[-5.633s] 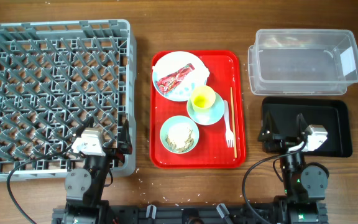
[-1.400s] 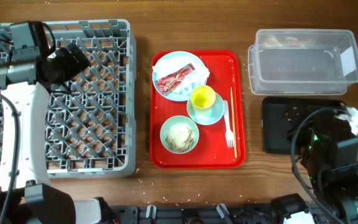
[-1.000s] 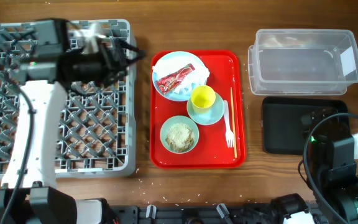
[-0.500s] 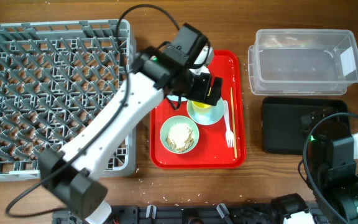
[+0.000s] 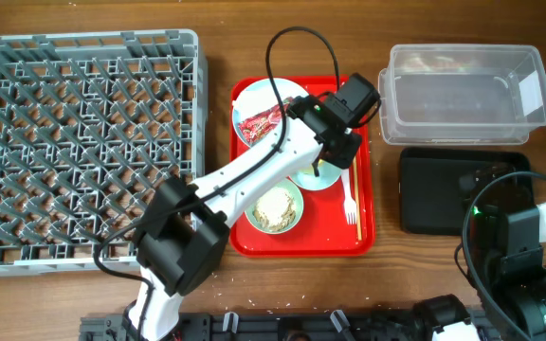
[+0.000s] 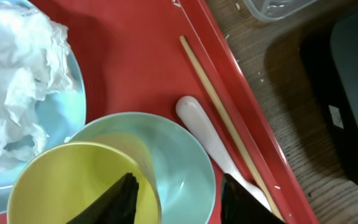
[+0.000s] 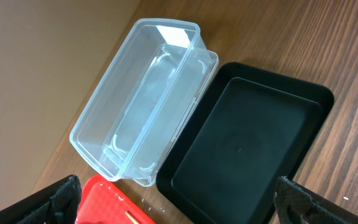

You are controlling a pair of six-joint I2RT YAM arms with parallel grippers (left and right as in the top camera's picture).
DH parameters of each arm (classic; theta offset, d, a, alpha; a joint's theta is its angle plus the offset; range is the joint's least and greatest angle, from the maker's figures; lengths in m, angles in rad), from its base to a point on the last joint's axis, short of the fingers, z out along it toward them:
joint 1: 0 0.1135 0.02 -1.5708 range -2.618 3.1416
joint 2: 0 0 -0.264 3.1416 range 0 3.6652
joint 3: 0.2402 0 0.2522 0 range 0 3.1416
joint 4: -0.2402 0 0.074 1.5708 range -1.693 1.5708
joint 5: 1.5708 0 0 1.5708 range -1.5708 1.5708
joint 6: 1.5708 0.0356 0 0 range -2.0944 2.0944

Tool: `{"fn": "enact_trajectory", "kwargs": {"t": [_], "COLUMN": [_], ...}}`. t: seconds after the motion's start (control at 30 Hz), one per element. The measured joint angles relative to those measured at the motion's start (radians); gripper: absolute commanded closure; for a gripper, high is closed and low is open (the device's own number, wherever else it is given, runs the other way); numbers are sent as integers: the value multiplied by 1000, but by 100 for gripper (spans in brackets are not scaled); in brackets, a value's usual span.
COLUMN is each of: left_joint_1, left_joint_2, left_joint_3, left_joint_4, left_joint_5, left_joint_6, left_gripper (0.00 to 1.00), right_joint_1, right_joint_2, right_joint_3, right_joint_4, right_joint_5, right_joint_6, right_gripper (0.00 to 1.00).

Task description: Sort waste into correct bins and load items into the dishwasher rack

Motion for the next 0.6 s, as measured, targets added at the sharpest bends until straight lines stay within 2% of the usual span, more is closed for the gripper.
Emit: {"fn": "enact_trajectory", "kwargs": {"t": [0.17, 0.27, 0.5, 0.6], "left_joint_1": [0, 0, 0, 0], "left_joint_2": [0, 0, 0, 0], "left_joint_3": [-1, -17, -30, -77], "left_joint_4": [-37, -38, -38, -37], "left_joint_5": [-3, -3, -3, -3], "left_joint_6": [-20, -22, -46, -46], "left_gripper": [57, 67, 66, 70], "right_joint_1": [0, 0, 0, 0], "right_joint_2": [0, 0, 0, 0], "right_joint_3": [0, 0, 0, 0], "right_joint_4": [0, 0, 0, 0], "right_joint_5": [0, 0, 0, 0], "right_joint_6": [0, 0, 0, 0], "right_gripper": [0, 0, 0, 0]}}
